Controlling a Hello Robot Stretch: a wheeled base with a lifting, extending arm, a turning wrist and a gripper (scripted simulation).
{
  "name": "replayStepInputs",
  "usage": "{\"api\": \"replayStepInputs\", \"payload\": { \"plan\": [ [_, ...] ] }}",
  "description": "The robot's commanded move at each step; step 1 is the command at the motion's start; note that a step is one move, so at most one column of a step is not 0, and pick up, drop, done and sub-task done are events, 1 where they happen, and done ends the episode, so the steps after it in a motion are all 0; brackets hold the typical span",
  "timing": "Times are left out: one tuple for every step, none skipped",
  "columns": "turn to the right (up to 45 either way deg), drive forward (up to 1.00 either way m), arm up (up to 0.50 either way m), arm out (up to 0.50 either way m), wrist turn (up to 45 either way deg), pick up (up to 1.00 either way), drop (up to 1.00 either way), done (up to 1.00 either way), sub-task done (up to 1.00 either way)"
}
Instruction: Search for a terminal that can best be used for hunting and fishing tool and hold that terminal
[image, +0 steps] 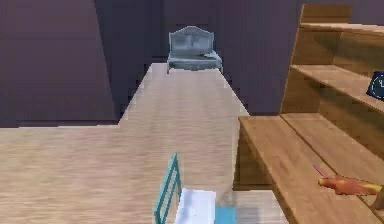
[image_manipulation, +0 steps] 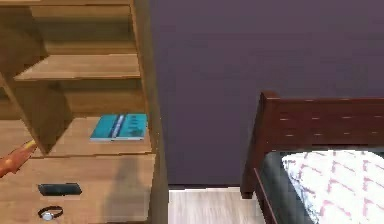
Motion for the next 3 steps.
{"api": "replayStepInputs", "payload": {
  "plan": [
    [-45.0,0.0,0.0,0.0,0.0,0.0,0.0,0.0,0.0],
    [45.0,0.0,0.0,0.0,0.0,0.0,0.0,0.0,0.0],
    [12.0,0.0,0.0,0.0,0.0,0.0,0.0,0.0,0.0]
  ]
}}
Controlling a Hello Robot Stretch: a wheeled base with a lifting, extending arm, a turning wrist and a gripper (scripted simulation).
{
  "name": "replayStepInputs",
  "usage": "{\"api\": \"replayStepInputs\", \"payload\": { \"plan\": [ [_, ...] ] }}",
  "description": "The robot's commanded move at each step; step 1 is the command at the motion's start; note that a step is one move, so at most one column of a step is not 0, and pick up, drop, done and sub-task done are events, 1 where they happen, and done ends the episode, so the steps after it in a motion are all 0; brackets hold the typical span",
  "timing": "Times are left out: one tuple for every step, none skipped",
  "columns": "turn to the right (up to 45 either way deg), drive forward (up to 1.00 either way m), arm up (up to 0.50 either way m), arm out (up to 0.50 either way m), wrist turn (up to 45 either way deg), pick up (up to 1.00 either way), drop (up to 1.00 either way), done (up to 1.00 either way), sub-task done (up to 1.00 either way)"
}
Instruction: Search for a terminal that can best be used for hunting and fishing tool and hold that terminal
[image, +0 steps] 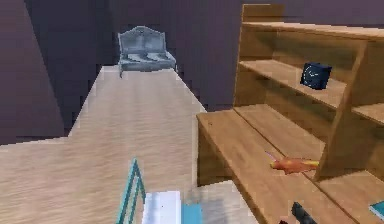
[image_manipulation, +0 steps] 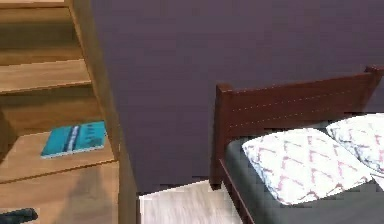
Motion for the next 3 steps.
{"api": "replayStepInputs", "payload": {
  "plan": [
    [0.0,0.25,0.0,0.0,0.0,0.0,0.0,0.0,0.0],
    [-45.0,0.0,0.0,0.0,0.0,0.0,0.0,0.0,0.0],
    [-12.0,0.0,0.0,0.0,0.0,0.0,0.0,0.0,0.0]
  ]
}}
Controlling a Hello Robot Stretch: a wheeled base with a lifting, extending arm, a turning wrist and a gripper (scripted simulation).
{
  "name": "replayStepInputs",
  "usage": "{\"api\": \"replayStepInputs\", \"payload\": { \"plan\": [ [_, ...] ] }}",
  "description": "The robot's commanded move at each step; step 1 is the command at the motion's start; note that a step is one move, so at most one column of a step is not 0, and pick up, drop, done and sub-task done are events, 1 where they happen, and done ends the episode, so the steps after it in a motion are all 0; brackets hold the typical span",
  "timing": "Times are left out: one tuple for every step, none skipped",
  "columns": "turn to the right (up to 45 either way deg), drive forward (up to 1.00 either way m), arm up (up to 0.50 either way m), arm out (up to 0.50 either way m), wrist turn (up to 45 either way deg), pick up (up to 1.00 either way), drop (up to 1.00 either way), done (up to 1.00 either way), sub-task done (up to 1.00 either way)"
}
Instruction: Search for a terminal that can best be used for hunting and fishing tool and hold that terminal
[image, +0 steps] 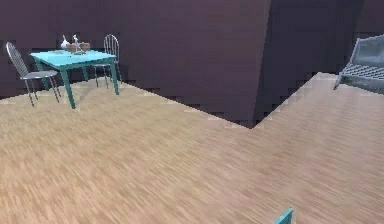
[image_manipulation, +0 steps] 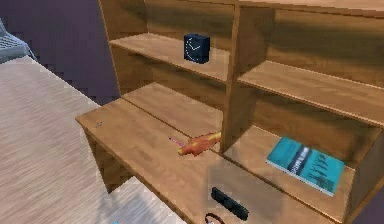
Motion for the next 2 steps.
{"api": "replayStepInputs", "payload": {
  "plan": [
    [0.0,0.0,0.5,0.0,0.0,0.0,0.0,0.0,0.0],
    [0.0,0.0,0.34,0.0,0.0,0.0,0.0,0.0,0.0]
  ]
}}
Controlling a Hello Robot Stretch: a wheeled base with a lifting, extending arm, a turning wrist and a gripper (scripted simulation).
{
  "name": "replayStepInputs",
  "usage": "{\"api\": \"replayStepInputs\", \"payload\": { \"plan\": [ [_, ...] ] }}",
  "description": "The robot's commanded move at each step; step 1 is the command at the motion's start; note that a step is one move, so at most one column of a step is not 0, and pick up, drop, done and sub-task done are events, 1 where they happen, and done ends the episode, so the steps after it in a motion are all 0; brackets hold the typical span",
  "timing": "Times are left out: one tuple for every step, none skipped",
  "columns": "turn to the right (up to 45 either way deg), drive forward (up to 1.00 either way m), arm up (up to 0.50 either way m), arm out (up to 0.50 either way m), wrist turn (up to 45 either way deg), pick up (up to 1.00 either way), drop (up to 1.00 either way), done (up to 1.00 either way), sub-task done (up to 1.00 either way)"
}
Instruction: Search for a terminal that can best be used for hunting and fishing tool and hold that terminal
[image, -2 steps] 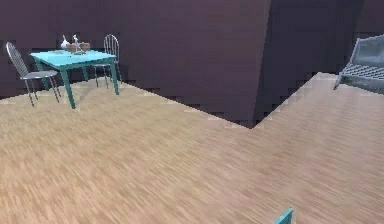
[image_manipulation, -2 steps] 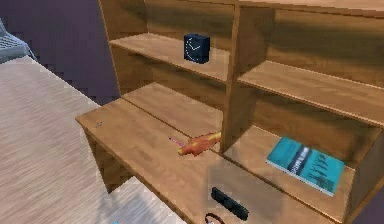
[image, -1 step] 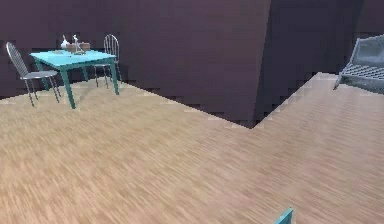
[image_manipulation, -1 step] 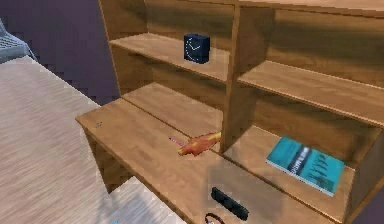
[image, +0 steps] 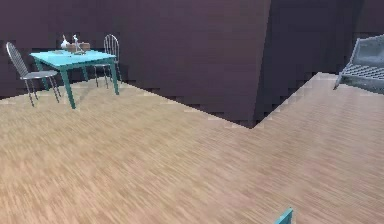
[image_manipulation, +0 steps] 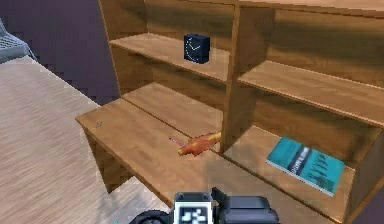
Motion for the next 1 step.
{"api": "replayStepInputs", "payload": {
  "plan": [
    [0.0,0.0,0.0,0.38,0.0,0.0,0.0,0.0,0.0]
  ]
}}
